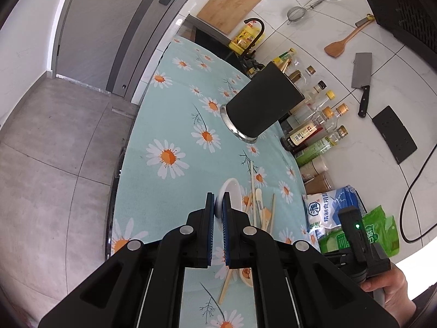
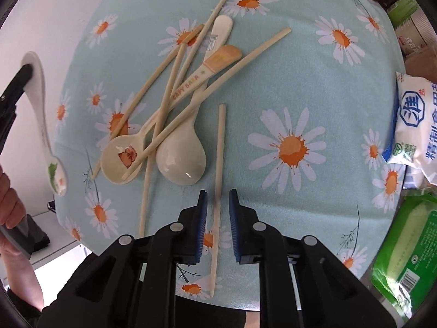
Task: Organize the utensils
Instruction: 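Grasp a white spoon with the left tool while the right tool grasps a chopstick, then carry the white spoon and chopstick to the black holder, then open both tools to drop the spoon and chopstick into the holder, then move both open tools back down over the utensils on the table, then grasp a wooden chopstick with the right tool while the left tool grasps another chopstick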
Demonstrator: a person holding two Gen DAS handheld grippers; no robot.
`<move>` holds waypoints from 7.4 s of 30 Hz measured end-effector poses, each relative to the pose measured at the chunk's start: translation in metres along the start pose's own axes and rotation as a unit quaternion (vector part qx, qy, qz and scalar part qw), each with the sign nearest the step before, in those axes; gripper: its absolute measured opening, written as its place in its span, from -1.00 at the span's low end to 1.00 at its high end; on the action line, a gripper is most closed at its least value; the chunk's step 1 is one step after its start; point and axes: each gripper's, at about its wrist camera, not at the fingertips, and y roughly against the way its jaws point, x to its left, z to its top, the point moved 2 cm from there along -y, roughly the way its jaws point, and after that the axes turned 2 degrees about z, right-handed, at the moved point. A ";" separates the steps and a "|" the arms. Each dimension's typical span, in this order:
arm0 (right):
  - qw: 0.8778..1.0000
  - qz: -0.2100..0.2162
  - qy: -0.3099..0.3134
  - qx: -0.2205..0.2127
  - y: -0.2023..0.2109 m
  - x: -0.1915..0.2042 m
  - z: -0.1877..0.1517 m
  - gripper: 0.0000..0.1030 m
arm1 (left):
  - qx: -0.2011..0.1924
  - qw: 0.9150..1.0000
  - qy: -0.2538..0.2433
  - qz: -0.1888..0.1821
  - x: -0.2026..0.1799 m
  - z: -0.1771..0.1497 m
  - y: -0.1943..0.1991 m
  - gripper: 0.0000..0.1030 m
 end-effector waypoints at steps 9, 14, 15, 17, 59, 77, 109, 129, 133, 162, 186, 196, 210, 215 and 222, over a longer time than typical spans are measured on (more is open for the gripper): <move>0.999 -0.013 -0.049 0.002 -0.002 -0.006 0.003 -0.89 | 0.007 0.999 -0.018 -0.026 0.006 0.003 0.005 -0.91; 0.997 -0.016 -0.074 -0.009 0.007 -0.039 -0.014 -0.89 | 0.013 0.999 -0.033 -0.030 0.006 0.006 0.003 -0.91; 0.997 -0.016 -0.077 -0.014 0.010 -0.042 -0.017 -0.89 | 0.013 0.999 -0.038 -0.030 0.005 0.007 0.004 -0.91; 0.996 -0.012 -0.085 -0.028 0.020 -0.047 -0.020 -0.89 | 0.010 0.998 -0.044 -0.030 0.003 0.010 0.005 -0.91; 0.866 0.155 0.057 -0.472 0.236 -0.043 0.092 -0.88 | -0.193 0.959 -0.198 0.061 -0.158 0.132 0.014 -0.91; 0.798 0.122 0.039 -0.588 0.293 -0.071 0.165 -0.88 | -0.256 0.917 -0.278 0.129 -0.219 0.206 -0.037 -0.91; 0.822 0.167 -0.008 -0.544 0.273 -0.098 0.229 -0.38 | -0.180 0.935 -0.262 0.159 -0.210 0.241 -0.115 -0.28; 0.822 0.180 -0.031 -0.540 0.286 -0.094 0.173 -0.28 | -0.202 0.943 -0.237 0.115 -0.203 0.222 -0.048 -0.28; 0.825 0.183 -0.036 -0.533 0.284 -0.088 0.155 -0.21 | -0.196 0.944 -0.242 0.108 -0.196 0.213 -0.036 -0.28; 0.907 0.211 -0.082 -0.355 0.163 -0.050 0.050 0.06 | -0.082 0.969 -0.228 0.045 -0.127 0.102 -0.008 -0.25; 0.909 0.271 -0.276 -0.156 0.019 -0.085 0.027 -0.42 | -0.003 0.985 -0.168 0.039 -0.048 0.022 -0.013 -0.26; 0.901 0.287 -0.290 -0.150 0.005 -0.086 0.030 -0.59 | 0.018 0.987 -0.152 0.049 -0.028 0.015 -0.015 -0.26; 0.884 0.320 -0.308 -0.144 -0.001 -0.095 0.029 -0.78 | 0.051 0.985 -0.158 0.048 -0.037 0.006 -0.039 -0.26; 0.879 0.330 -0.311 -0.144 -0.004 -0.101 0.026 -0.85 | 0.056 0.984 -0.161 0.047 -0.041 0.006 -0.044 -0.26; 0.877 0.341 -0.306 -0.141 0.000 -0.105 0.020 -0.86 | 0.080 0.981 -0.176 0.032 -0.057 0.001 -0.055 -0.26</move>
